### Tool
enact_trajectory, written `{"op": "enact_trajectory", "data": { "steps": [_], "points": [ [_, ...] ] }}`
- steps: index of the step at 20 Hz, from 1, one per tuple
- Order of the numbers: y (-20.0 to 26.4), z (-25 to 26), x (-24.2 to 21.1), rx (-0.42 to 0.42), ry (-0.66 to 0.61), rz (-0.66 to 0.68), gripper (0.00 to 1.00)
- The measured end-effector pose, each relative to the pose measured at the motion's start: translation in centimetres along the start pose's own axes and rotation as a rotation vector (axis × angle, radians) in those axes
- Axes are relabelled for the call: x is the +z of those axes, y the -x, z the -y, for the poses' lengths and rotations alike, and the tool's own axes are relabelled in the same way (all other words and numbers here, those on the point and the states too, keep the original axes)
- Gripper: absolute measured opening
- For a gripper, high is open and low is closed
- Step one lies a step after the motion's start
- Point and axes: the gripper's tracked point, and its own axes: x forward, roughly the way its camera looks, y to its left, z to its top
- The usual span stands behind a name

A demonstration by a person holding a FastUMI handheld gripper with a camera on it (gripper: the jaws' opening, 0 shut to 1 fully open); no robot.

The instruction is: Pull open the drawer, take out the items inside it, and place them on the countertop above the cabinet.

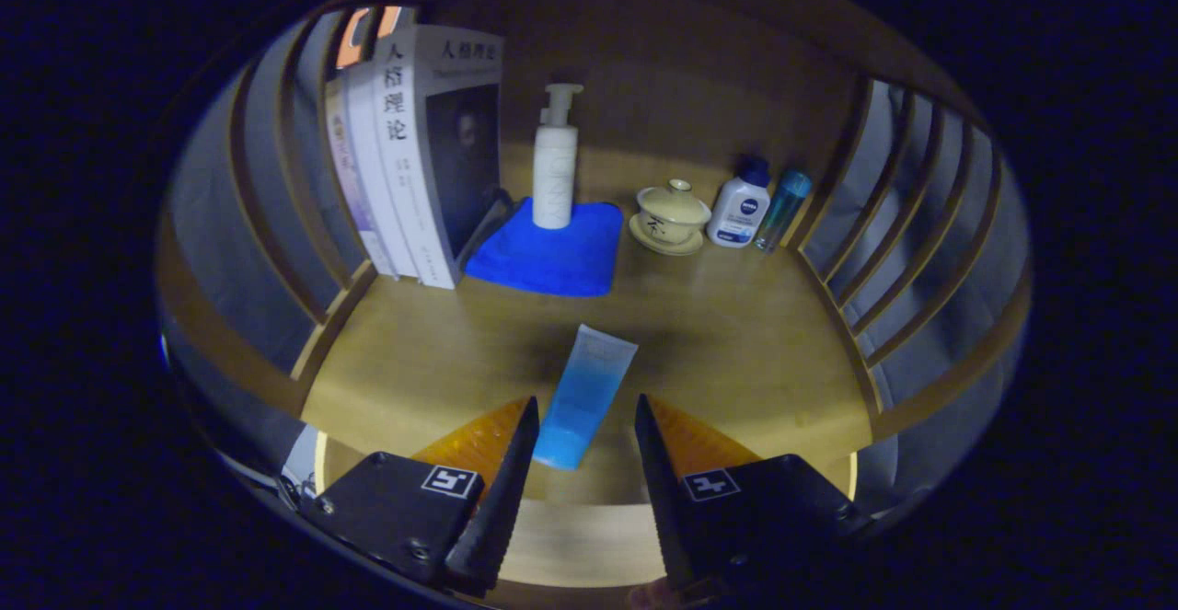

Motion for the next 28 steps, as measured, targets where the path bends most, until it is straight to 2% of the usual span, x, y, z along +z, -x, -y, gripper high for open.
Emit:
{"op": "enact_trajectory", "data": {
  "steps": [4,5,6,7,15,17,22,25,28],
  "points": [
    [3.5,-0.2,-1.8,0.039,0.026,0.065,0.68],
    [4.4,0.0,-2.4,0.054,0.022,0.079,0.7],
    [5.4,0.1,-2.9,0.065,0.026,0.083,0.77],
    [6.5,0.6,-3.4,0.058,0.033,0.101,0.79],
    [13.3,1.3,-9.8,0.119,0.053,0.263,0.8],
    [14.6,1.3,-11.3,0.131,0.053,0.297,0.85],
    [17.0,1.6,-14.3,0.111,0.029,0.428,0.85],
    [17.5,1.2,-16.0,0.121,0.026,0.479,1.0],
    [17.8,1.0,-17.1,0.131,0.016,0.555,1.0]
  ]
}}
